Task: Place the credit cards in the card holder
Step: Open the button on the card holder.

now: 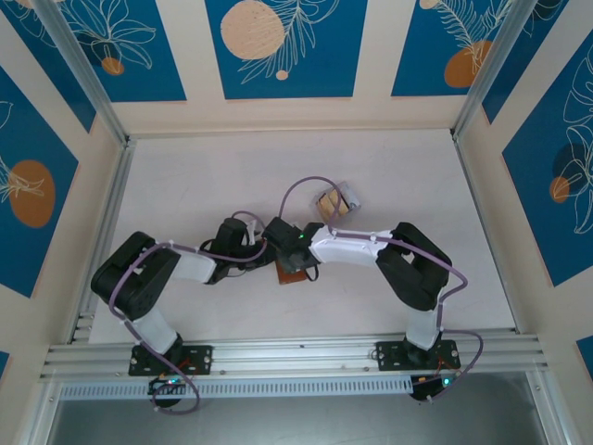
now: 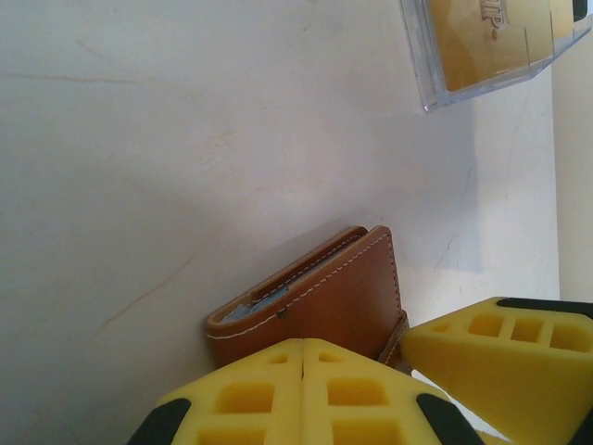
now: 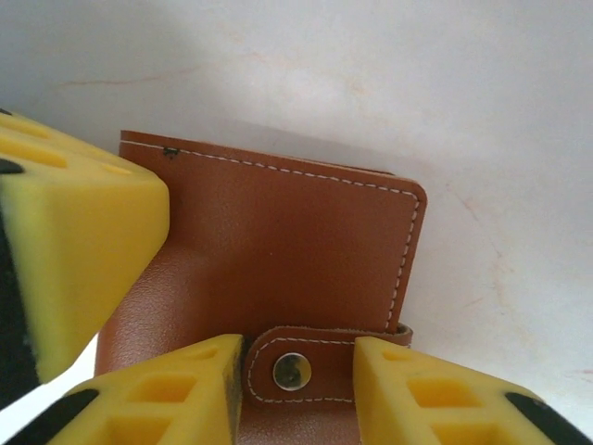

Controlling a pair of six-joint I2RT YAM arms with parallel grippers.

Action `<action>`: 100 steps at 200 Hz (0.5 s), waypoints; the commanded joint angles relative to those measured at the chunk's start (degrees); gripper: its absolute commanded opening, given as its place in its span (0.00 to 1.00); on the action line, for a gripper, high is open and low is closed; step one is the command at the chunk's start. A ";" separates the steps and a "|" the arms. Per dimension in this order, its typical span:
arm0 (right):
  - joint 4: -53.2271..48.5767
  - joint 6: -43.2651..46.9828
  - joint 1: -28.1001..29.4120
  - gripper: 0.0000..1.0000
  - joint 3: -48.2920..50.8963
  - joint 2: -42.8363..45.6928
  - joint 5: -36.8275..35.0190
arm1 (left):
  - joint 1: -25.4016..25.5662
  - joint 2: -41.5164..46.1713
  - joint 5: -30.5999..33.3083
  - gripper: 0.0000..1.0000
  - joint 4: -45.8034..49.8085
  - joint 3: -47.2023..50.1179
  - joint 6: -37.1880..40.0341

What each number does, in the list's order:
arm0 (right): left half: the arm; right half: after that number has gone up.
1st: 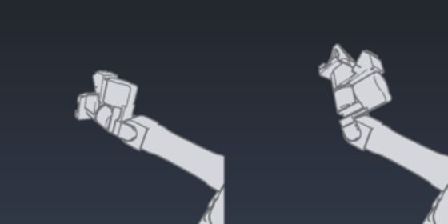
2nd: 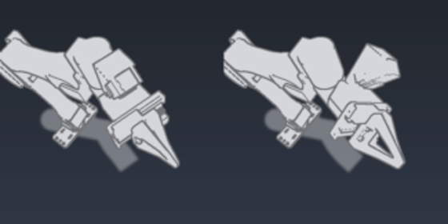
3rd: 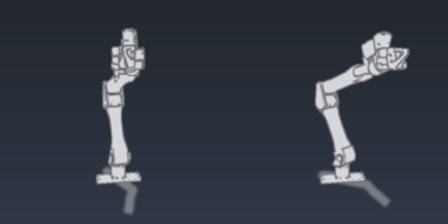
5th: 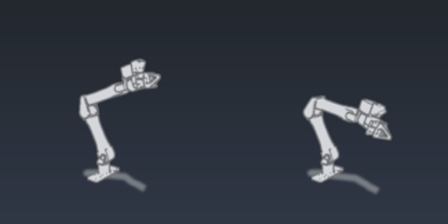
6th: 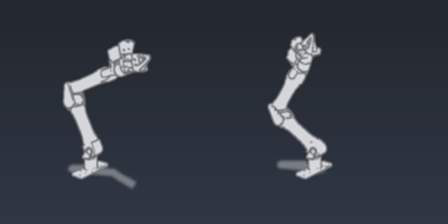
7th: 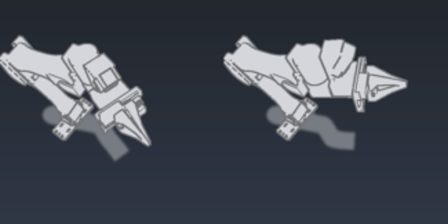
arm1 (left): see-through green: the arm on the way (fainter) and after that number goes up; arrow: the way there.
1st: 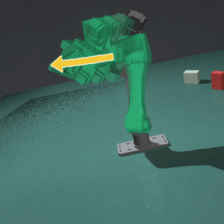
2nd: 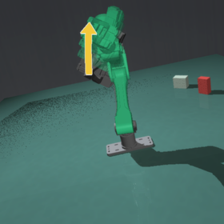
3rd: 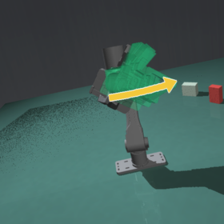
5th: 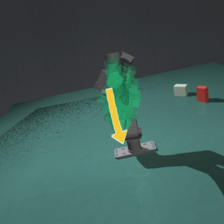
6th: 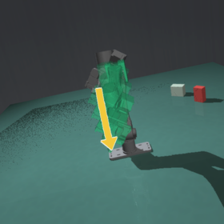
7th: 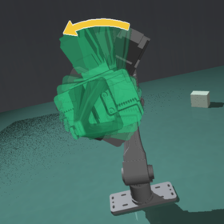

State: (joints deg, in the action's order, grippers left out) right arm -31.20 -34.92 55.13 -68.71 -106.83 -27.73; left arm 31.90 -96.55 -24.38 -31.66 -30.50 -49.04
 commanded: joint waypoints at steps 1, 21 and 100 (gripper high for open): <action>-3.66 -1.02 0.60 0.32 -0.99 -2.46 -4.27 | 1.25 -2.60 1.57 0.00 2.93 2.01 0.06; -4.13 -1.29 0.80 0.23 -0.68 -2.60 -5.55 | 1.40 -2.59 2.03 0.00 2.59 2.54 -0.07; -0.32 -1.93 -4.89 0.00 6.19 8.79 3.02 | 1.39 -1.78 4.56 0.00 6.19 2.76 2.31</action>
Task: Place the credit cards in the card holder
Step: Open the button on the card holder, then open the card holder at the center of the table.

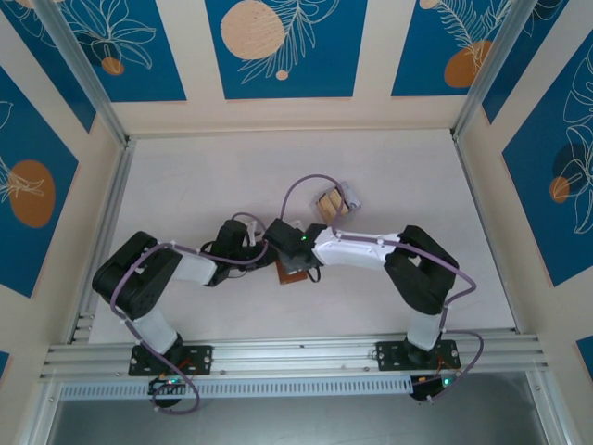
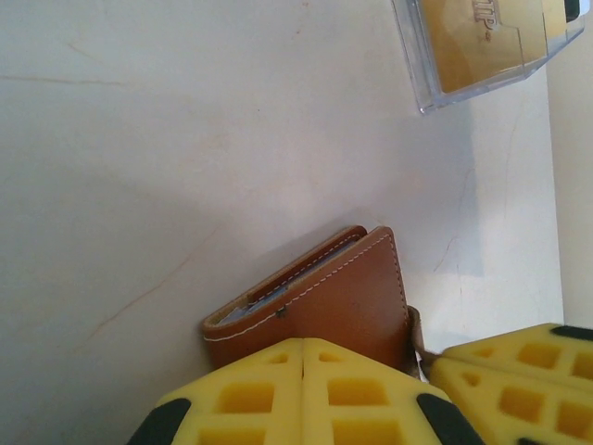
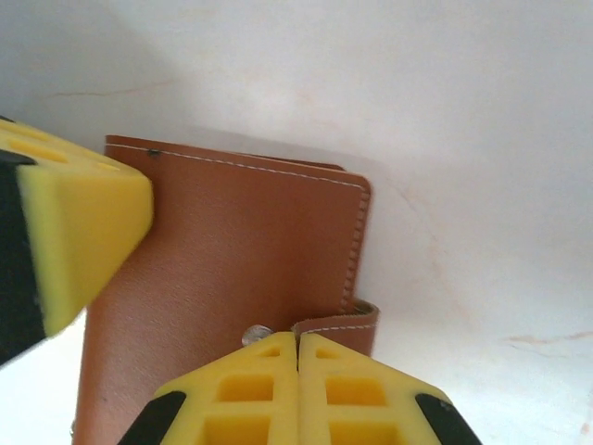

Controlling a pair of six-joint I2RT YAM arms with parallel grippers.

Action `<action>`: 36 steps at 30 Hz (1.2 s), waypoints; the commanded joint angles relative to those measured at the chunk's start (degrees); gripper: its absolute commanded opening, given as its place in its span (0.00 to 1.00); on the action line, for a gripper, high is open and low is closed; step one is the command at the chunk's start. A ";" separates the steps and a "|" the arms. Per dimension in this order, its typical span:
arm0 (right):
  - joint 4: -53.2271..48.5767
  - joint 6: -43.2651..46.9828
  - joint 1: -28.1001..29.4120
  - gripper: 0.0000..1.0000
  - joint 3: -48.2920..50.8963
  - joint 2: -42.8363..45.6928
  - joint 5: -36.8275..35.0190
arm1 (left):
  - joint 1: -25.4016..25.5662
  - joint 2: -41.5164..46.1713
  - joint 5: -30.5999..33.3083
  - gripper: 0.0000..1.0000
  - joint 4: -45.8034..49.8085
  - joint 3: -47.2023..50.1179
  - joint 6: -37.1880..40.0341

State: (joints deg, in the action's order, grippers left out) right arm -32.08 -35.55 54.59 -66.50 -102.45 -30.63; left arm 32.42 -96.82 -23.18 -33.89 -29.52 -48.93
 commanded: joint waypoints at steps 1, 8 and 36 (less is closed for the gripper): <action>0.55 -1.42 -4.59 0.00 4.26 4.52 6.37 | 0.92 -1.48 3.34 0.00 8.45 1.76 2.19; 6.82 -7.78 -12.09 0.14 12.89 7.56 14.03 | 1.20 -1.36 1.88 0.00 9.10 0.80 3.29; 8.37 -6.44 -10.06 0.00 7.58 6.48 18.59 | 3.60 -3.20 2.88 0.00 10.22 -1.38 3.65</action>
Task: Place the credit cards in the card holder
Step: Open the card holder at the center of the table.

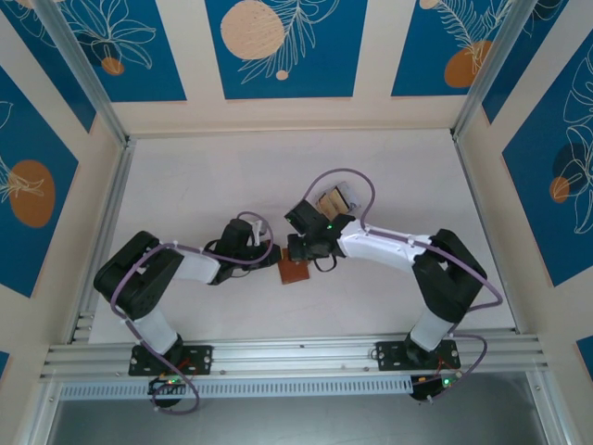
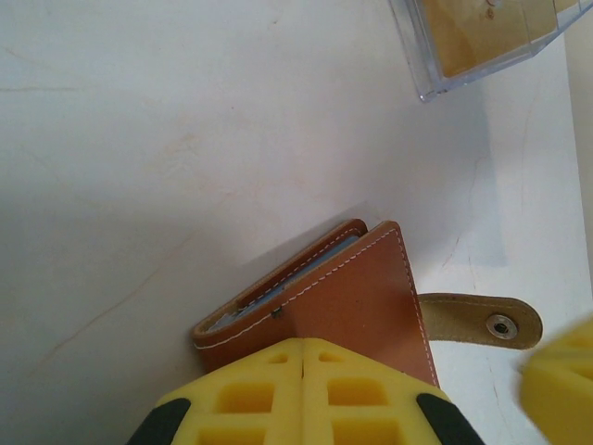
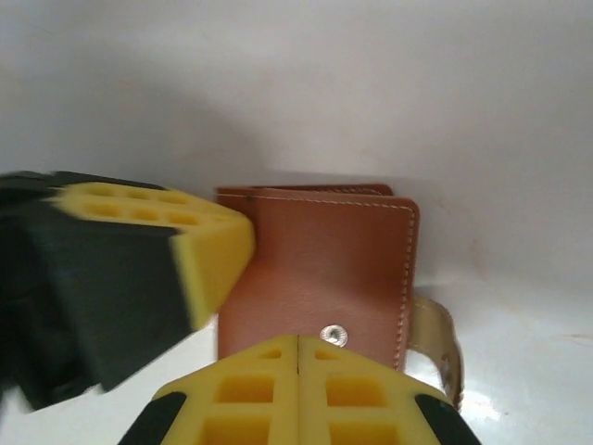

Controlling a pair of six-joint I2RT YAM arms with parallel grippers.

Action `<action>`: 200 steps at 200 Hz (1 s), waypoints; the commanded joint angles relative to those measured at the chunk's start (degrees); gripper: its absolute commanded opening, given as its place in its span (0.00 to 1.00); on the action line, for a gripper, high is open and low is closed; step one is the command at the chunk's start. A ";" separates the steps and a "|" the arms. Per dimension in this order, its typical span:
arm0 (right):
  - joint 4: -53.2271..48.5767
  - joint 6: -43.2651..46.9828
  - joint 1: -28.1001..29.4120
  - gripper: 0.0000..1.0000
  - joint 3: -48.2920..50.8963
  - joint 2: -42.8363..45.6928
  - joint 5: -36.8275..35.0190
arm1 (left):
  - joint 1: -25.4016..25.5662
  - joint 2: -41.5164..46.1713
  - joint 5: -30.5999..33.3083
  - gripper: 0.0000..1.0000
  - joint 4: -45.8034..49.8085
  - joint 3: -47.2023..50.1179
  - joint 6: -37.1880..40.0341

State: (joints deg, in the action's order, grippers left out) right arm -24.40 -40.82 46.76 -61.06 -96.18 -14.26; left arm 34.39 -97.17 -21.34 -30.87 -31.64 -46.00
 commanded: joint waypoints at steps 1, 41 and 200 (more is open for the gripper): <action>0.97 -1.23 -2.99 0.00 2.88 0.20 2.07 | 1.64 -2.85 1.07 0.00 7.39 0.72 0.89; 1.95 -1.28 -4.66 0.00 4.43 -2.97 1.69 | 1.65 -3.16 1.16 0.00 7.67 0.92 1.26; 13.39 -0.75 -6.16 0.41 8.82 0.51 20.89 | 2.83 -2.85 -1.18 0.00 6.59 -0.41 0.56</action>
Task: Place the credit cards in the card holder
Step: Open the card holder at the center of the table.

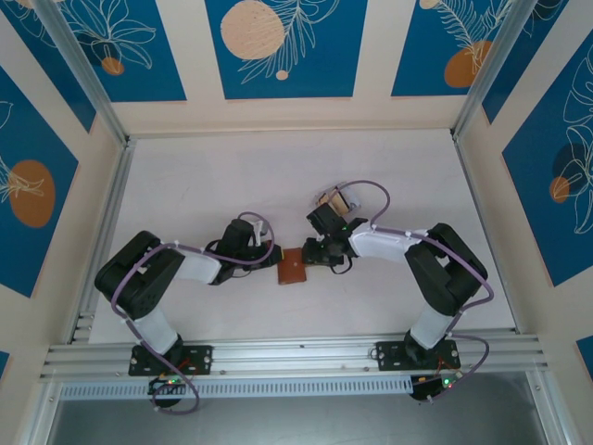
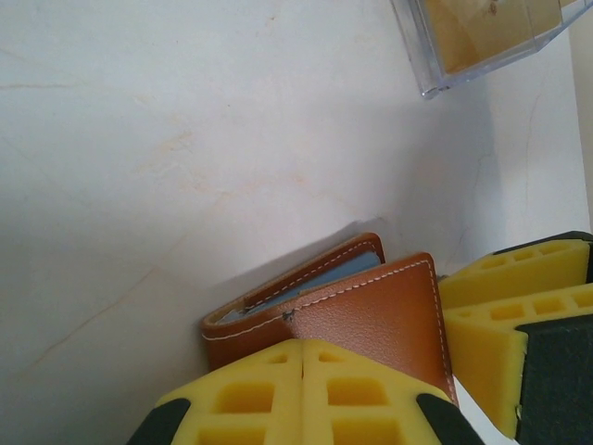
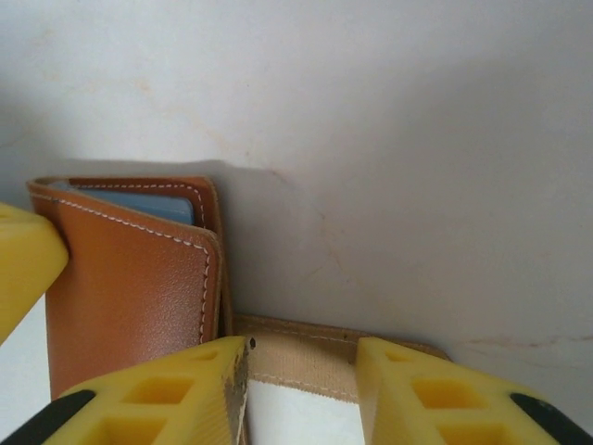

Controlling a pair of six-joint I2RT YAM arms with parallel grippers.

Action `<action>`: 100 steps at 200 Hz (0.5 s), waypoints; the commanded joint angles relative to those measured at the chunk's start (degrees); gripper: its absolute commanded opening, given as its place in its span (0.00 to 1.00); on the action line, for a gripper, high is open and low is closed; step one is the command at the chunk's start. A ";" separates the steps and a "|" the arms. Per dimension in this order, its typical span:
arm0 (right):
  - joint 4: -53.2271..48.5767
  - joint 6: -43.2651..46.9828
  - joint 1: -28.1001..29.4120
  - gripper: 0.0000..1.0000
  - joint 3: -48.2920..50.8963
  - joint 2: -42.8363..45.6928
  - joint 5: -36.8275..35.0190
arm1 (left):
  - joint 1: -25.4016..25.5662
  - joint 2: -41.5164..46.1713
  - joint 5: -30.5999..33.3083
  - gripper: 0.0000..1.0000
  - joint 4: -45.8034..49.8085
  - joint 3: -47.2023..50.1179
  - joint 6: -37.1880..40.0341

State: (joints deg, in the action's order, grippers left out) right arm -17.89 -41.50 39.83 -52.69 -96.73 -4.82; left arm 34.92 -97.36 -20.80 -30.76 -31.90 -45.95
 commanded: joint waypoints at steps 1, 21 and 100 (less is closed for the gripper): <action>6.98 -0.07 0.77 0.41 0.47 1.03 11.60 | 2.37 -2.61 -1.76 0.00 6.49 -0.16 0.52; 8.58 -0.49 0.52 0.45 0.65 1.25 13.76 | 2.55 -1.52 -2.58 0.00 6.92 -0.66 0.56; 10.18 -2.24 -0.06 0.48 0.70 0.74 14.10 | 2.83 6.83 -4.15 0.27 10.29 -0.16 0.08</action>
State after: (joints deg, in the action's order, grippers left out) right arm -15.64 -42.33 38.54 -51.72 -96.16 3.09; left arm 35.07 -93.47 -20.47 -25.23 -32.40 -45.93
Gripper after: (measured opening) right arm 0.482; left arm 0.223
